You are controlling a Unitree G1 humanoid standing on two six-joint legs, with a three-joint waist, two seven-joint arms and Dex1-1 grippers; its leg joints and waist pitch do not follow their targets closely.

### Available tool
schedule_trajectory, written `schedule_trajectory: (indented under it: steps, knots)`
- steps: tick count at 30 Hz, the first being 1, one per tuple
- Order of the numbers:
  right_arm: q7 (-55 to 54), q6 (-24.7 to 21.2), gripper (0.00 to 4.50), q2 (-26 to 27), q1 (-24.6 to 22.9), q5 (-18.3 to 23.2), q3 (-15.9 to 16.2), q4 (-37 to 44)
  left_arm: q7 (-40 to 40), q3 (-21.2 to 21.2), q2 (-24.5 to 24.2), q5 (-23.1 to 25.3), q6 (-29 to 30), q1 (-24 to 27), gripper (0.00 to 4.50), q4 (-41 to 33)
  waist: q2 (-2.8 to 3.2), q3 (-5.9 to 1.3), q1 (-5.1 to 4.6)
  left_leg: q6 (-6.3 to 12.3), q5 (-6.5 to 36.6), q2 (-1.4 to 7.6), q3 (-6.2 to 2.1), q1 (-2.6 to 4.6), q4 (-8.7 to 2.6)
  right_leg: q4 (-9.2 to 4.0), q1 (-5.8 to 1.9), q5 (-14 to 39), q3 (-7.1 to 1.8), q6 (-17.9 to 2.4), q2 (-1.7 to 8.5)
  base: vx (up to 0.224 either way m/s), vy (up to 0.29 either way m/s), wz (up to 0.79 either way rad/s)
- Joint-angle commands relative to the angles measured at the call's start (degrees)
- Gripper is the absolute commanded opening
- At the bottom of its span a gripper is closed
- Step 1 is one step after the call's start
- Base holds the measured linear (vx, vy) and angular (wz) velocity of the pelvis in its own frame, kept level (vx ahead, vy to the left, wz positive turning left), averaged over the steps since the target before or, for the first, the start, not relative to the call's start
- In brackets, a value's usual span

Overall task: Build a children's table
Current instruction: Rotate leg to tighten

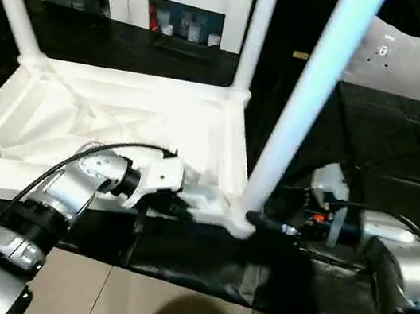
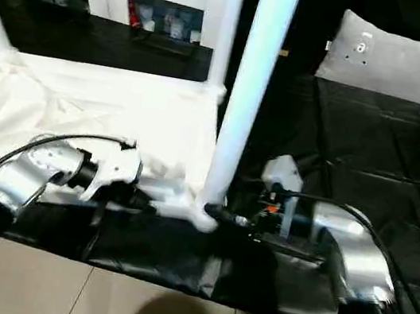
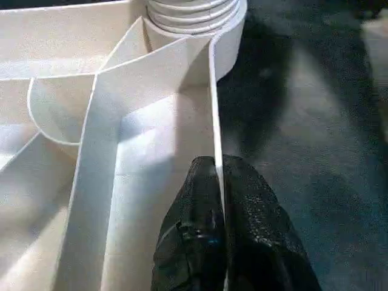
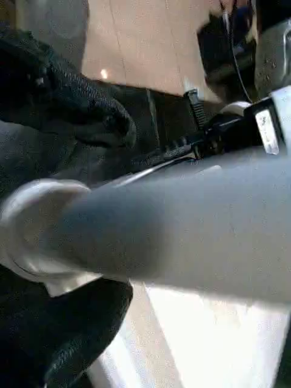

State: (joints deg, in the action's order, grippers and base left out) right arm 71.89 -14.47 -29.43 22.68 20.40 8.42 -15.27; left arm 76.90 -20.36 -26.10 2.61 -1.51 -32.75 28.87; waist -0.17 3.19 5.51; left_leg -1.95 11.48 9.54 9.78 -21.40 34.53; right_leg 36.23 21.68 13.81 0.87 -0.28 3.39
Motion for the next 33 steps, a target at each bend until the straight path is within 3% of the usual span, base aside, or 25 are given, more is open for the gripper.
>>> schedule_trajectory:
  steps: [1,6,7,9,14,21,24,25,26,27,29,30,31,33]
  knots:
    - [2.21,0.51,3.28,-0.24,1.09,0.07,0.61,-1.21,2.51,-3.23,-0.33,1.5,-1.03,1.04,0.0,-0.95,-0.62,-4.03,0.36,6.76,0.71,3.82,-0.64,0.88,-3.21,-2.56,-2.39,-9.5,-1.64,-18.13,4.77,0.0,0.0,0.0]
    - [6.53,-0.02,2.89,0.19,2.64,-0.63,2.93,-3.9,2.27,-3.66,-0.53,1.93,-1.51,0.94,0.0,-1.2,-0.52,-3.92,1.22,5.88,2.21,3.82,-0.68,0.88,-3.36,-2.76,-2.27,-6.54,-1.61,-17.6,4.86,0.0,0.0,0.0]
    - [7.43,0.6,2.66,0.34,3.17,-1.16,3.52,-5.12,2.26,-3.53,-0.59,1.84,-1.22,0.96,0.0,-1.54,-0.36,-3.93,1.22,5.57,2.35,3.83,-0.73,0.88,-3.38,-2.74,-2.23,-6.53,-1.62,-17.47,4.84,0.0,0.0,0.0]
    - [8.0,1.13,2.57,0.43,3.57,-1.59,3.94,-6.07,2.29,-3.39,-0.64,1.73,-1.03,0.97,0.0,-1.74,-0.58,-3.94,1.19,5.14,2.71,3.78,-0.7,0.89,-3.4,-2.8,-2.29,-6.43,-1.66,-17.44,4.88,0.0,0.0,0.0]
    - [9.91,0.73,2.19,0.56,4.78,-1.31,4.29,-8.15,2.3,-3.25,-1.12,1.2,-0.41,1.14,0.0,-2.04,-0.45,-3.94,1.15,4.64,3.33,3.71,-0.71,0.83,-3.4,-2.82,-2.29,-5.91,-1.66,-17.48,4.8,0.0,0.0,0.0]
    - [11.17,-1.99,2.09,0.72,3.96,0.43,4.15,-6.65,2.01,-1.91,-1.0,-0.69,2.15,2.2,0.0,-2.84,-0.48,-3.94,1.14,4.54,3.45,3.73,-0.74,0.86,-3.44,-2.75,-2.3,-6.15,-1.64,-17.63,4.72,0.0,0.0,0.0]
    - [6.3,-3.48,2.09,2.54,2.16,0.27,3.59,-4.07,-0.52,-0.55,0.4,-1.46,7.19,2.2,0.0,-3.51,-0.36,-3.84,1.13,4.31,3.44,3.77,-0.72,0.91,-3.55,-2.86,-2.15,-5.58,-1.73,-17.32,4.72,0.0,0.0,0.0]
    - [-1.47,-3.73,2.09,4.84,1.81,-2.8,3.45,-3.69,-3.34,0.22,2.02,-1.49,10.3,1.61,0.0,-3.17,-0.41,-3.74,1.03,4.0,4.01,3.72,-0.73,0.92,-3.64,-3.03,-2.09,-4.54,-1.76,-17.18,4.75,0.0,0.0,0.0]
    - [-4.72,-4.05,2.09,5.94,2.05,-3.9,3.17,-4.05,-4.56,0.42,2.68,-1.34,11.79,1.26,0.0,-2.91,-0.05,-3.51,0.9,3.03,5.44,3.57,-0.87,0.94,-3.8,-3.38,-1.91,-1.93,-1.78,-16.95,4.82,0.0,0.0,0.0]
    - [-6.46,-4.22,2.09,6.53,2.18,-4.5,3.03,-4.25,-5.22,0.54,3.04,-1.26,12.59,1.07,0.0,-2.77,-0.21,-3.33,0.5,2.26,6.71,3.57,-0.84,0.97,-4.09,-3.62,-1.87,0.19,-1.86,-16.59,4.8,0.0,0.0,0.0]
    - [-16.19,-6.83,2.05,10.21,3.33,-6.28,1.22,-5.37,-9.43,1.27,5.36,-0.79,14.63,-0.26,0.0,-1.39,-0.2,-2.82,-0.36,-0.74,11.79,3.28,-1.04,1.24,-4.63,-4.63,-1.7,10.7,-2.09,-14.61,4.82,0.0,0.0,0.0]
    - [-16.19,-6.83,2.04,10.21,3.33,-6.28,1.22,-5.37,-9.43,1.27,5.36,-0.79,14.63,-0.26,0.0,-1.39,-0.23,-2.78,-0.5,-1.42,13.0,3.18,-1.18,1.32,-4.72,-4.87,-1.72,13.46,-2.07,-13.87,4.91,0.0,0.0,0.0]
    - [-27.37,-10.21,2.03,14.3,5.28,-7.71,-1.5,-7.46,-15.07,2.79,8.72,-0.77,16.77,-2.27,0.0,1.08,0.07,-2.7,-1.01,-2.38,13.2,3.04,-1.34,0.95,-5.0,-4.98,-1.95,16.13,-2.13,-12.39,4.85,0.0,0.0,0.0]
    - [-31.56,-11.25,2.0,15.74,6.02,-8.42,-2.45,-8.34,-17.3,3.37,10.02,-0.8,17.55,-3.05,0.0,2.05,-0.19,-2.93,-1.46,-3.53,14.28,2.99,-1.58,1.2,-5.13,-5.29,-1.69,19.19,-1.98,-10.67,4.89,0.0,0.0,0.0]
